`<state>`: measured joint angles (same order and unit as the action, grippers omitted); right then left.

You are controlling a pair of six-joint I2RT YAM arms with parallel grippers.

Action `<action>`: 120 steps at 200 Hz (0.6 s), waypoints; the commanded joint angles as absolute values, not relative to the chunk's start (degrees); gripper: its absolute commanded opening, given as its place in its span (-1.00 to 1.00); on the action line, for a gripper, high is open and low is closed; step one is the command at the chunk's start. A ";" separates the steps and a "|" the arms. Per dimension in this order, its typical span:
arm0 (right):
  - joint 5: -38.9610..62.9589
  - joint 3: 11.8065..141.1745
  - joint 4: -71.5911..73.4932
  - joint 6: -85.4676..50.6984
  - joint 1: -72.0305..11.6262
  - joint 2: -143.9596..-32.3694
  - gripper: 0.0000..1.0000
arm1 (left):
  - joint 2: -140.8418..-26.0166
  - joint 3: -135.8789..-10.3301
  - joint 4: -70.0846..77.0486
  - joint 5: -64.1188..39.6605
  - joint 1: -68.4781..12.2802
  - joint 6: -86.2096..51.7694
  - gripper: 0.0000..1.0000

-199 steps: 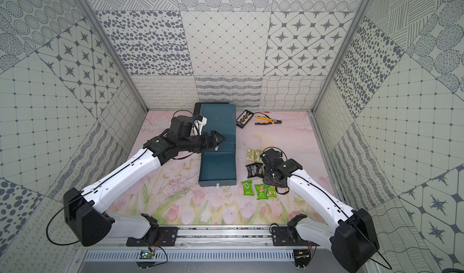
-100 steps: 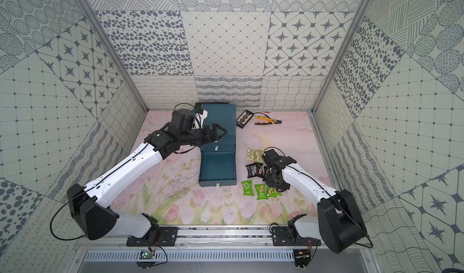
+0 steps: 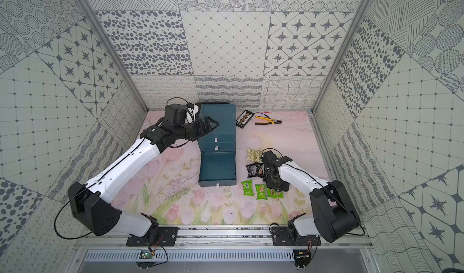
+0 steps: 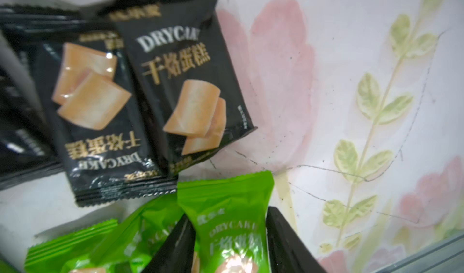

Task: Take the cookies out of the drawer
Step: Place the cookie at the center of the board.

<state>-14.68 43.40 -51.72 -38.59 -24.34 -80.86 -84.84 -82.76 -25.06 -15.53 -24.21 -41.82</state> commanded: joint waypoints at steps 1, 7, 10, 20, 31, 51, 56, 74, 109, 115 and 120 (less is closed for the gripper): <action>-14.89 45.52 -52.29 -37.81 -24.16 -82.45 0.23 | -85.64 -84.64 -24.17 -17.75 -22.03 -41.20 0.97; -14.98 45.95 -52.56 -37.50 -24.16 -82.39 0.26 | -85.86 -84.93 -24.26 -17.80 -21.97 -41.13 0.97; -14.95 46.23 -52.75 -37.42 -24.13 -82.29 0.28 | -86.09 -85.07 -24.33 -17.87 -21.85 -41.09 0.98; -15.24 47.01 -53.18 -37.17 -24.13 -81.65 0.33 | -86.61 -85.55 -24.43 -17.89 -21.76 -41.16 0.97; -15.47 47.84 -53.45 -37.33 -24.14 -80.72 0.37 | -87.15 -85.93 -24.35 -17.86 -21.63 -41.22 0.97; -14.85 49.28 -53.48 -38.63 -24.12 -78.82 0.39 | -88.10 -86.42 -23.82 -18.08 -21.06 -41.31 0.97; -14.34 49.79 -53.46 -39.34 -24.17 -78.38 0.40 | -88.39 -86.63 -23.90 -18.10 -20.86 -41.31 0.97; -11.21 51.74 -53.05 -42.34 -25.12 -76.11 0.42 | -89.59 -88.51 -25.21 -18.11 -20.17 -40.67 0.97; -11.44 52.65 -47.93 -52.35 -32.06 -70.06 0.43 | -92.40 -95.53 -30.70 -17.96 -18.86 -36.23 0.98; -11.20 51.95 -46.29 -53.70 -33.58 -69.28 0.43 | -92.82 -96.39 -31.00 -18.14 -18.62 -35.46 0.98; -11.16 51.41 -44.83 -54.79 -34.81 -68.53 0.43 | -93.20 -96.80 -31.15 -18.32 -18.56 -35.18 0.98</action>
